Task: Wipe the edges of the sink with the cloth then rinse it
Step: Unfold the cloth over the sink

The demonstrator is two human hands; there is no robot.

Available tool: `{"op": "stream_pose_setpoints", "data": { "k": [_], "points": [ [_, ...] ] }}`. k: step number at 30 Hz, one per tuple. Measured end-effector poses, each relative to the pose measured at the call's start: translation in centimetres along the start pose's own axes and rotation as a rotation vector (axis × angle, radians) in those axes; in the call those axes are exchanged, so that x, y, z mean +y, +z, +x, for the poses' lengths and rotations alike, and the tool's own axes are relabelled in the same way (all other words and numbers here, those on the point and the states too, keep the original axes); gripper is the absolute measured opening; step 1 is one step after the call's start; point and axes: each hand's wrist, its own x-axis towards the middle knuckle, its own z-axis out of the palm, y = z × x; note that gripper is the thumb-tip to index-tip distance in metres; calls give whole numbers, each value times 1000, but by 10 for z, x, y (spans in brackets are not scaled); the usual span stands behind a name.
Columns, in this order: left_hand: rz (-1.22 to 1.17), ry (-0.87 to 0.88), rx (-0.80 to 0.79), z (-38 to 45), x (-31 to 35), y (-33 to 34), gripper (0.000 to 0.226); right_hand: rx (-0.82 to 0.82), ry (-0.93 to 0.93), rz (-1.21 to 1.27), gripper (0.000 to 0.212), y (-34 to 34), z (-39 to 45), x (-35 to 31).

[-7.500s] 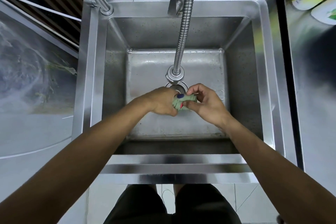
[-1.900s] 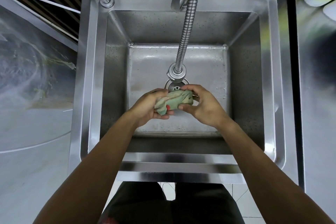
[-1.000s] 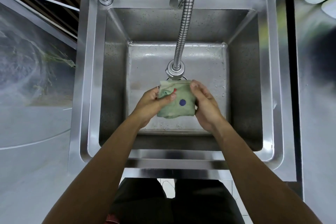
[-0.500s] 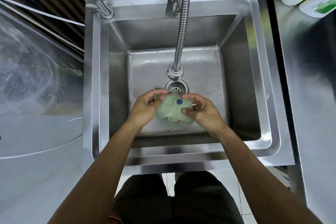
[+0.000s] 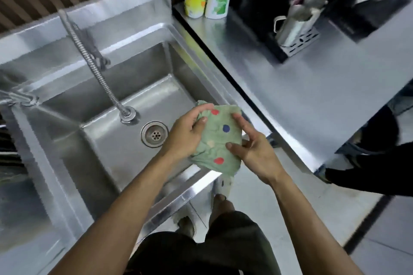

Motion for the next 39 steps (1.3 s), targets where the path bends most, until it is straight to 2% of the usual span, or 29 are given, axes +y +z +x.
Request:
{"op": "stream_pose_setpoints", "data": {
  "k": [4,7,9,11,12,14,15,18,20,22,27,30,39],
  "points": [
    [-117,138,-150,30,50,78,38,187,-85,-33,76,-86,-29,-16],
    [-272,214,-91,49,82,148,37,235,-116,-40,69,-164,-22,-31],
    [-249,141,-25,63,86,191,34,277,-110,-179,60,-212,4,-33],
    [133,-33,51,75,74,225,38,286,-73,-598,59,-245,36,-17],
    [348,-75,99,80,67,236,42,234,-62,-843,63,-254,48,-2],
    [598,20,150,96,58,253,46,99,-80,-1157,67,-262,61,35],
    [693,114,114,108,55,262,46,59,-98,-1233,67,-263,64,52],
    [949,365,-162,147,46,281,52,87,-198,-1252,65,-268,68,82],
    [1035,442,-307,164,39,281,54,167,-240,-1210,64,-267,68,88],
    [1138,470,-370,170,31,273,57,214,-233,-1209,63,-264,62,95],
    [1176,368,-303,150,21,265,60,53,-399,-1298,61,-279,56,105],
    [1214,351,-282,141,19,264,60,29,-437,-1330,63,-281,49,112],
    [1235,325,-291,130,17,256,63,9,-386,-1365,62,-266,26,121]
  ]
}}
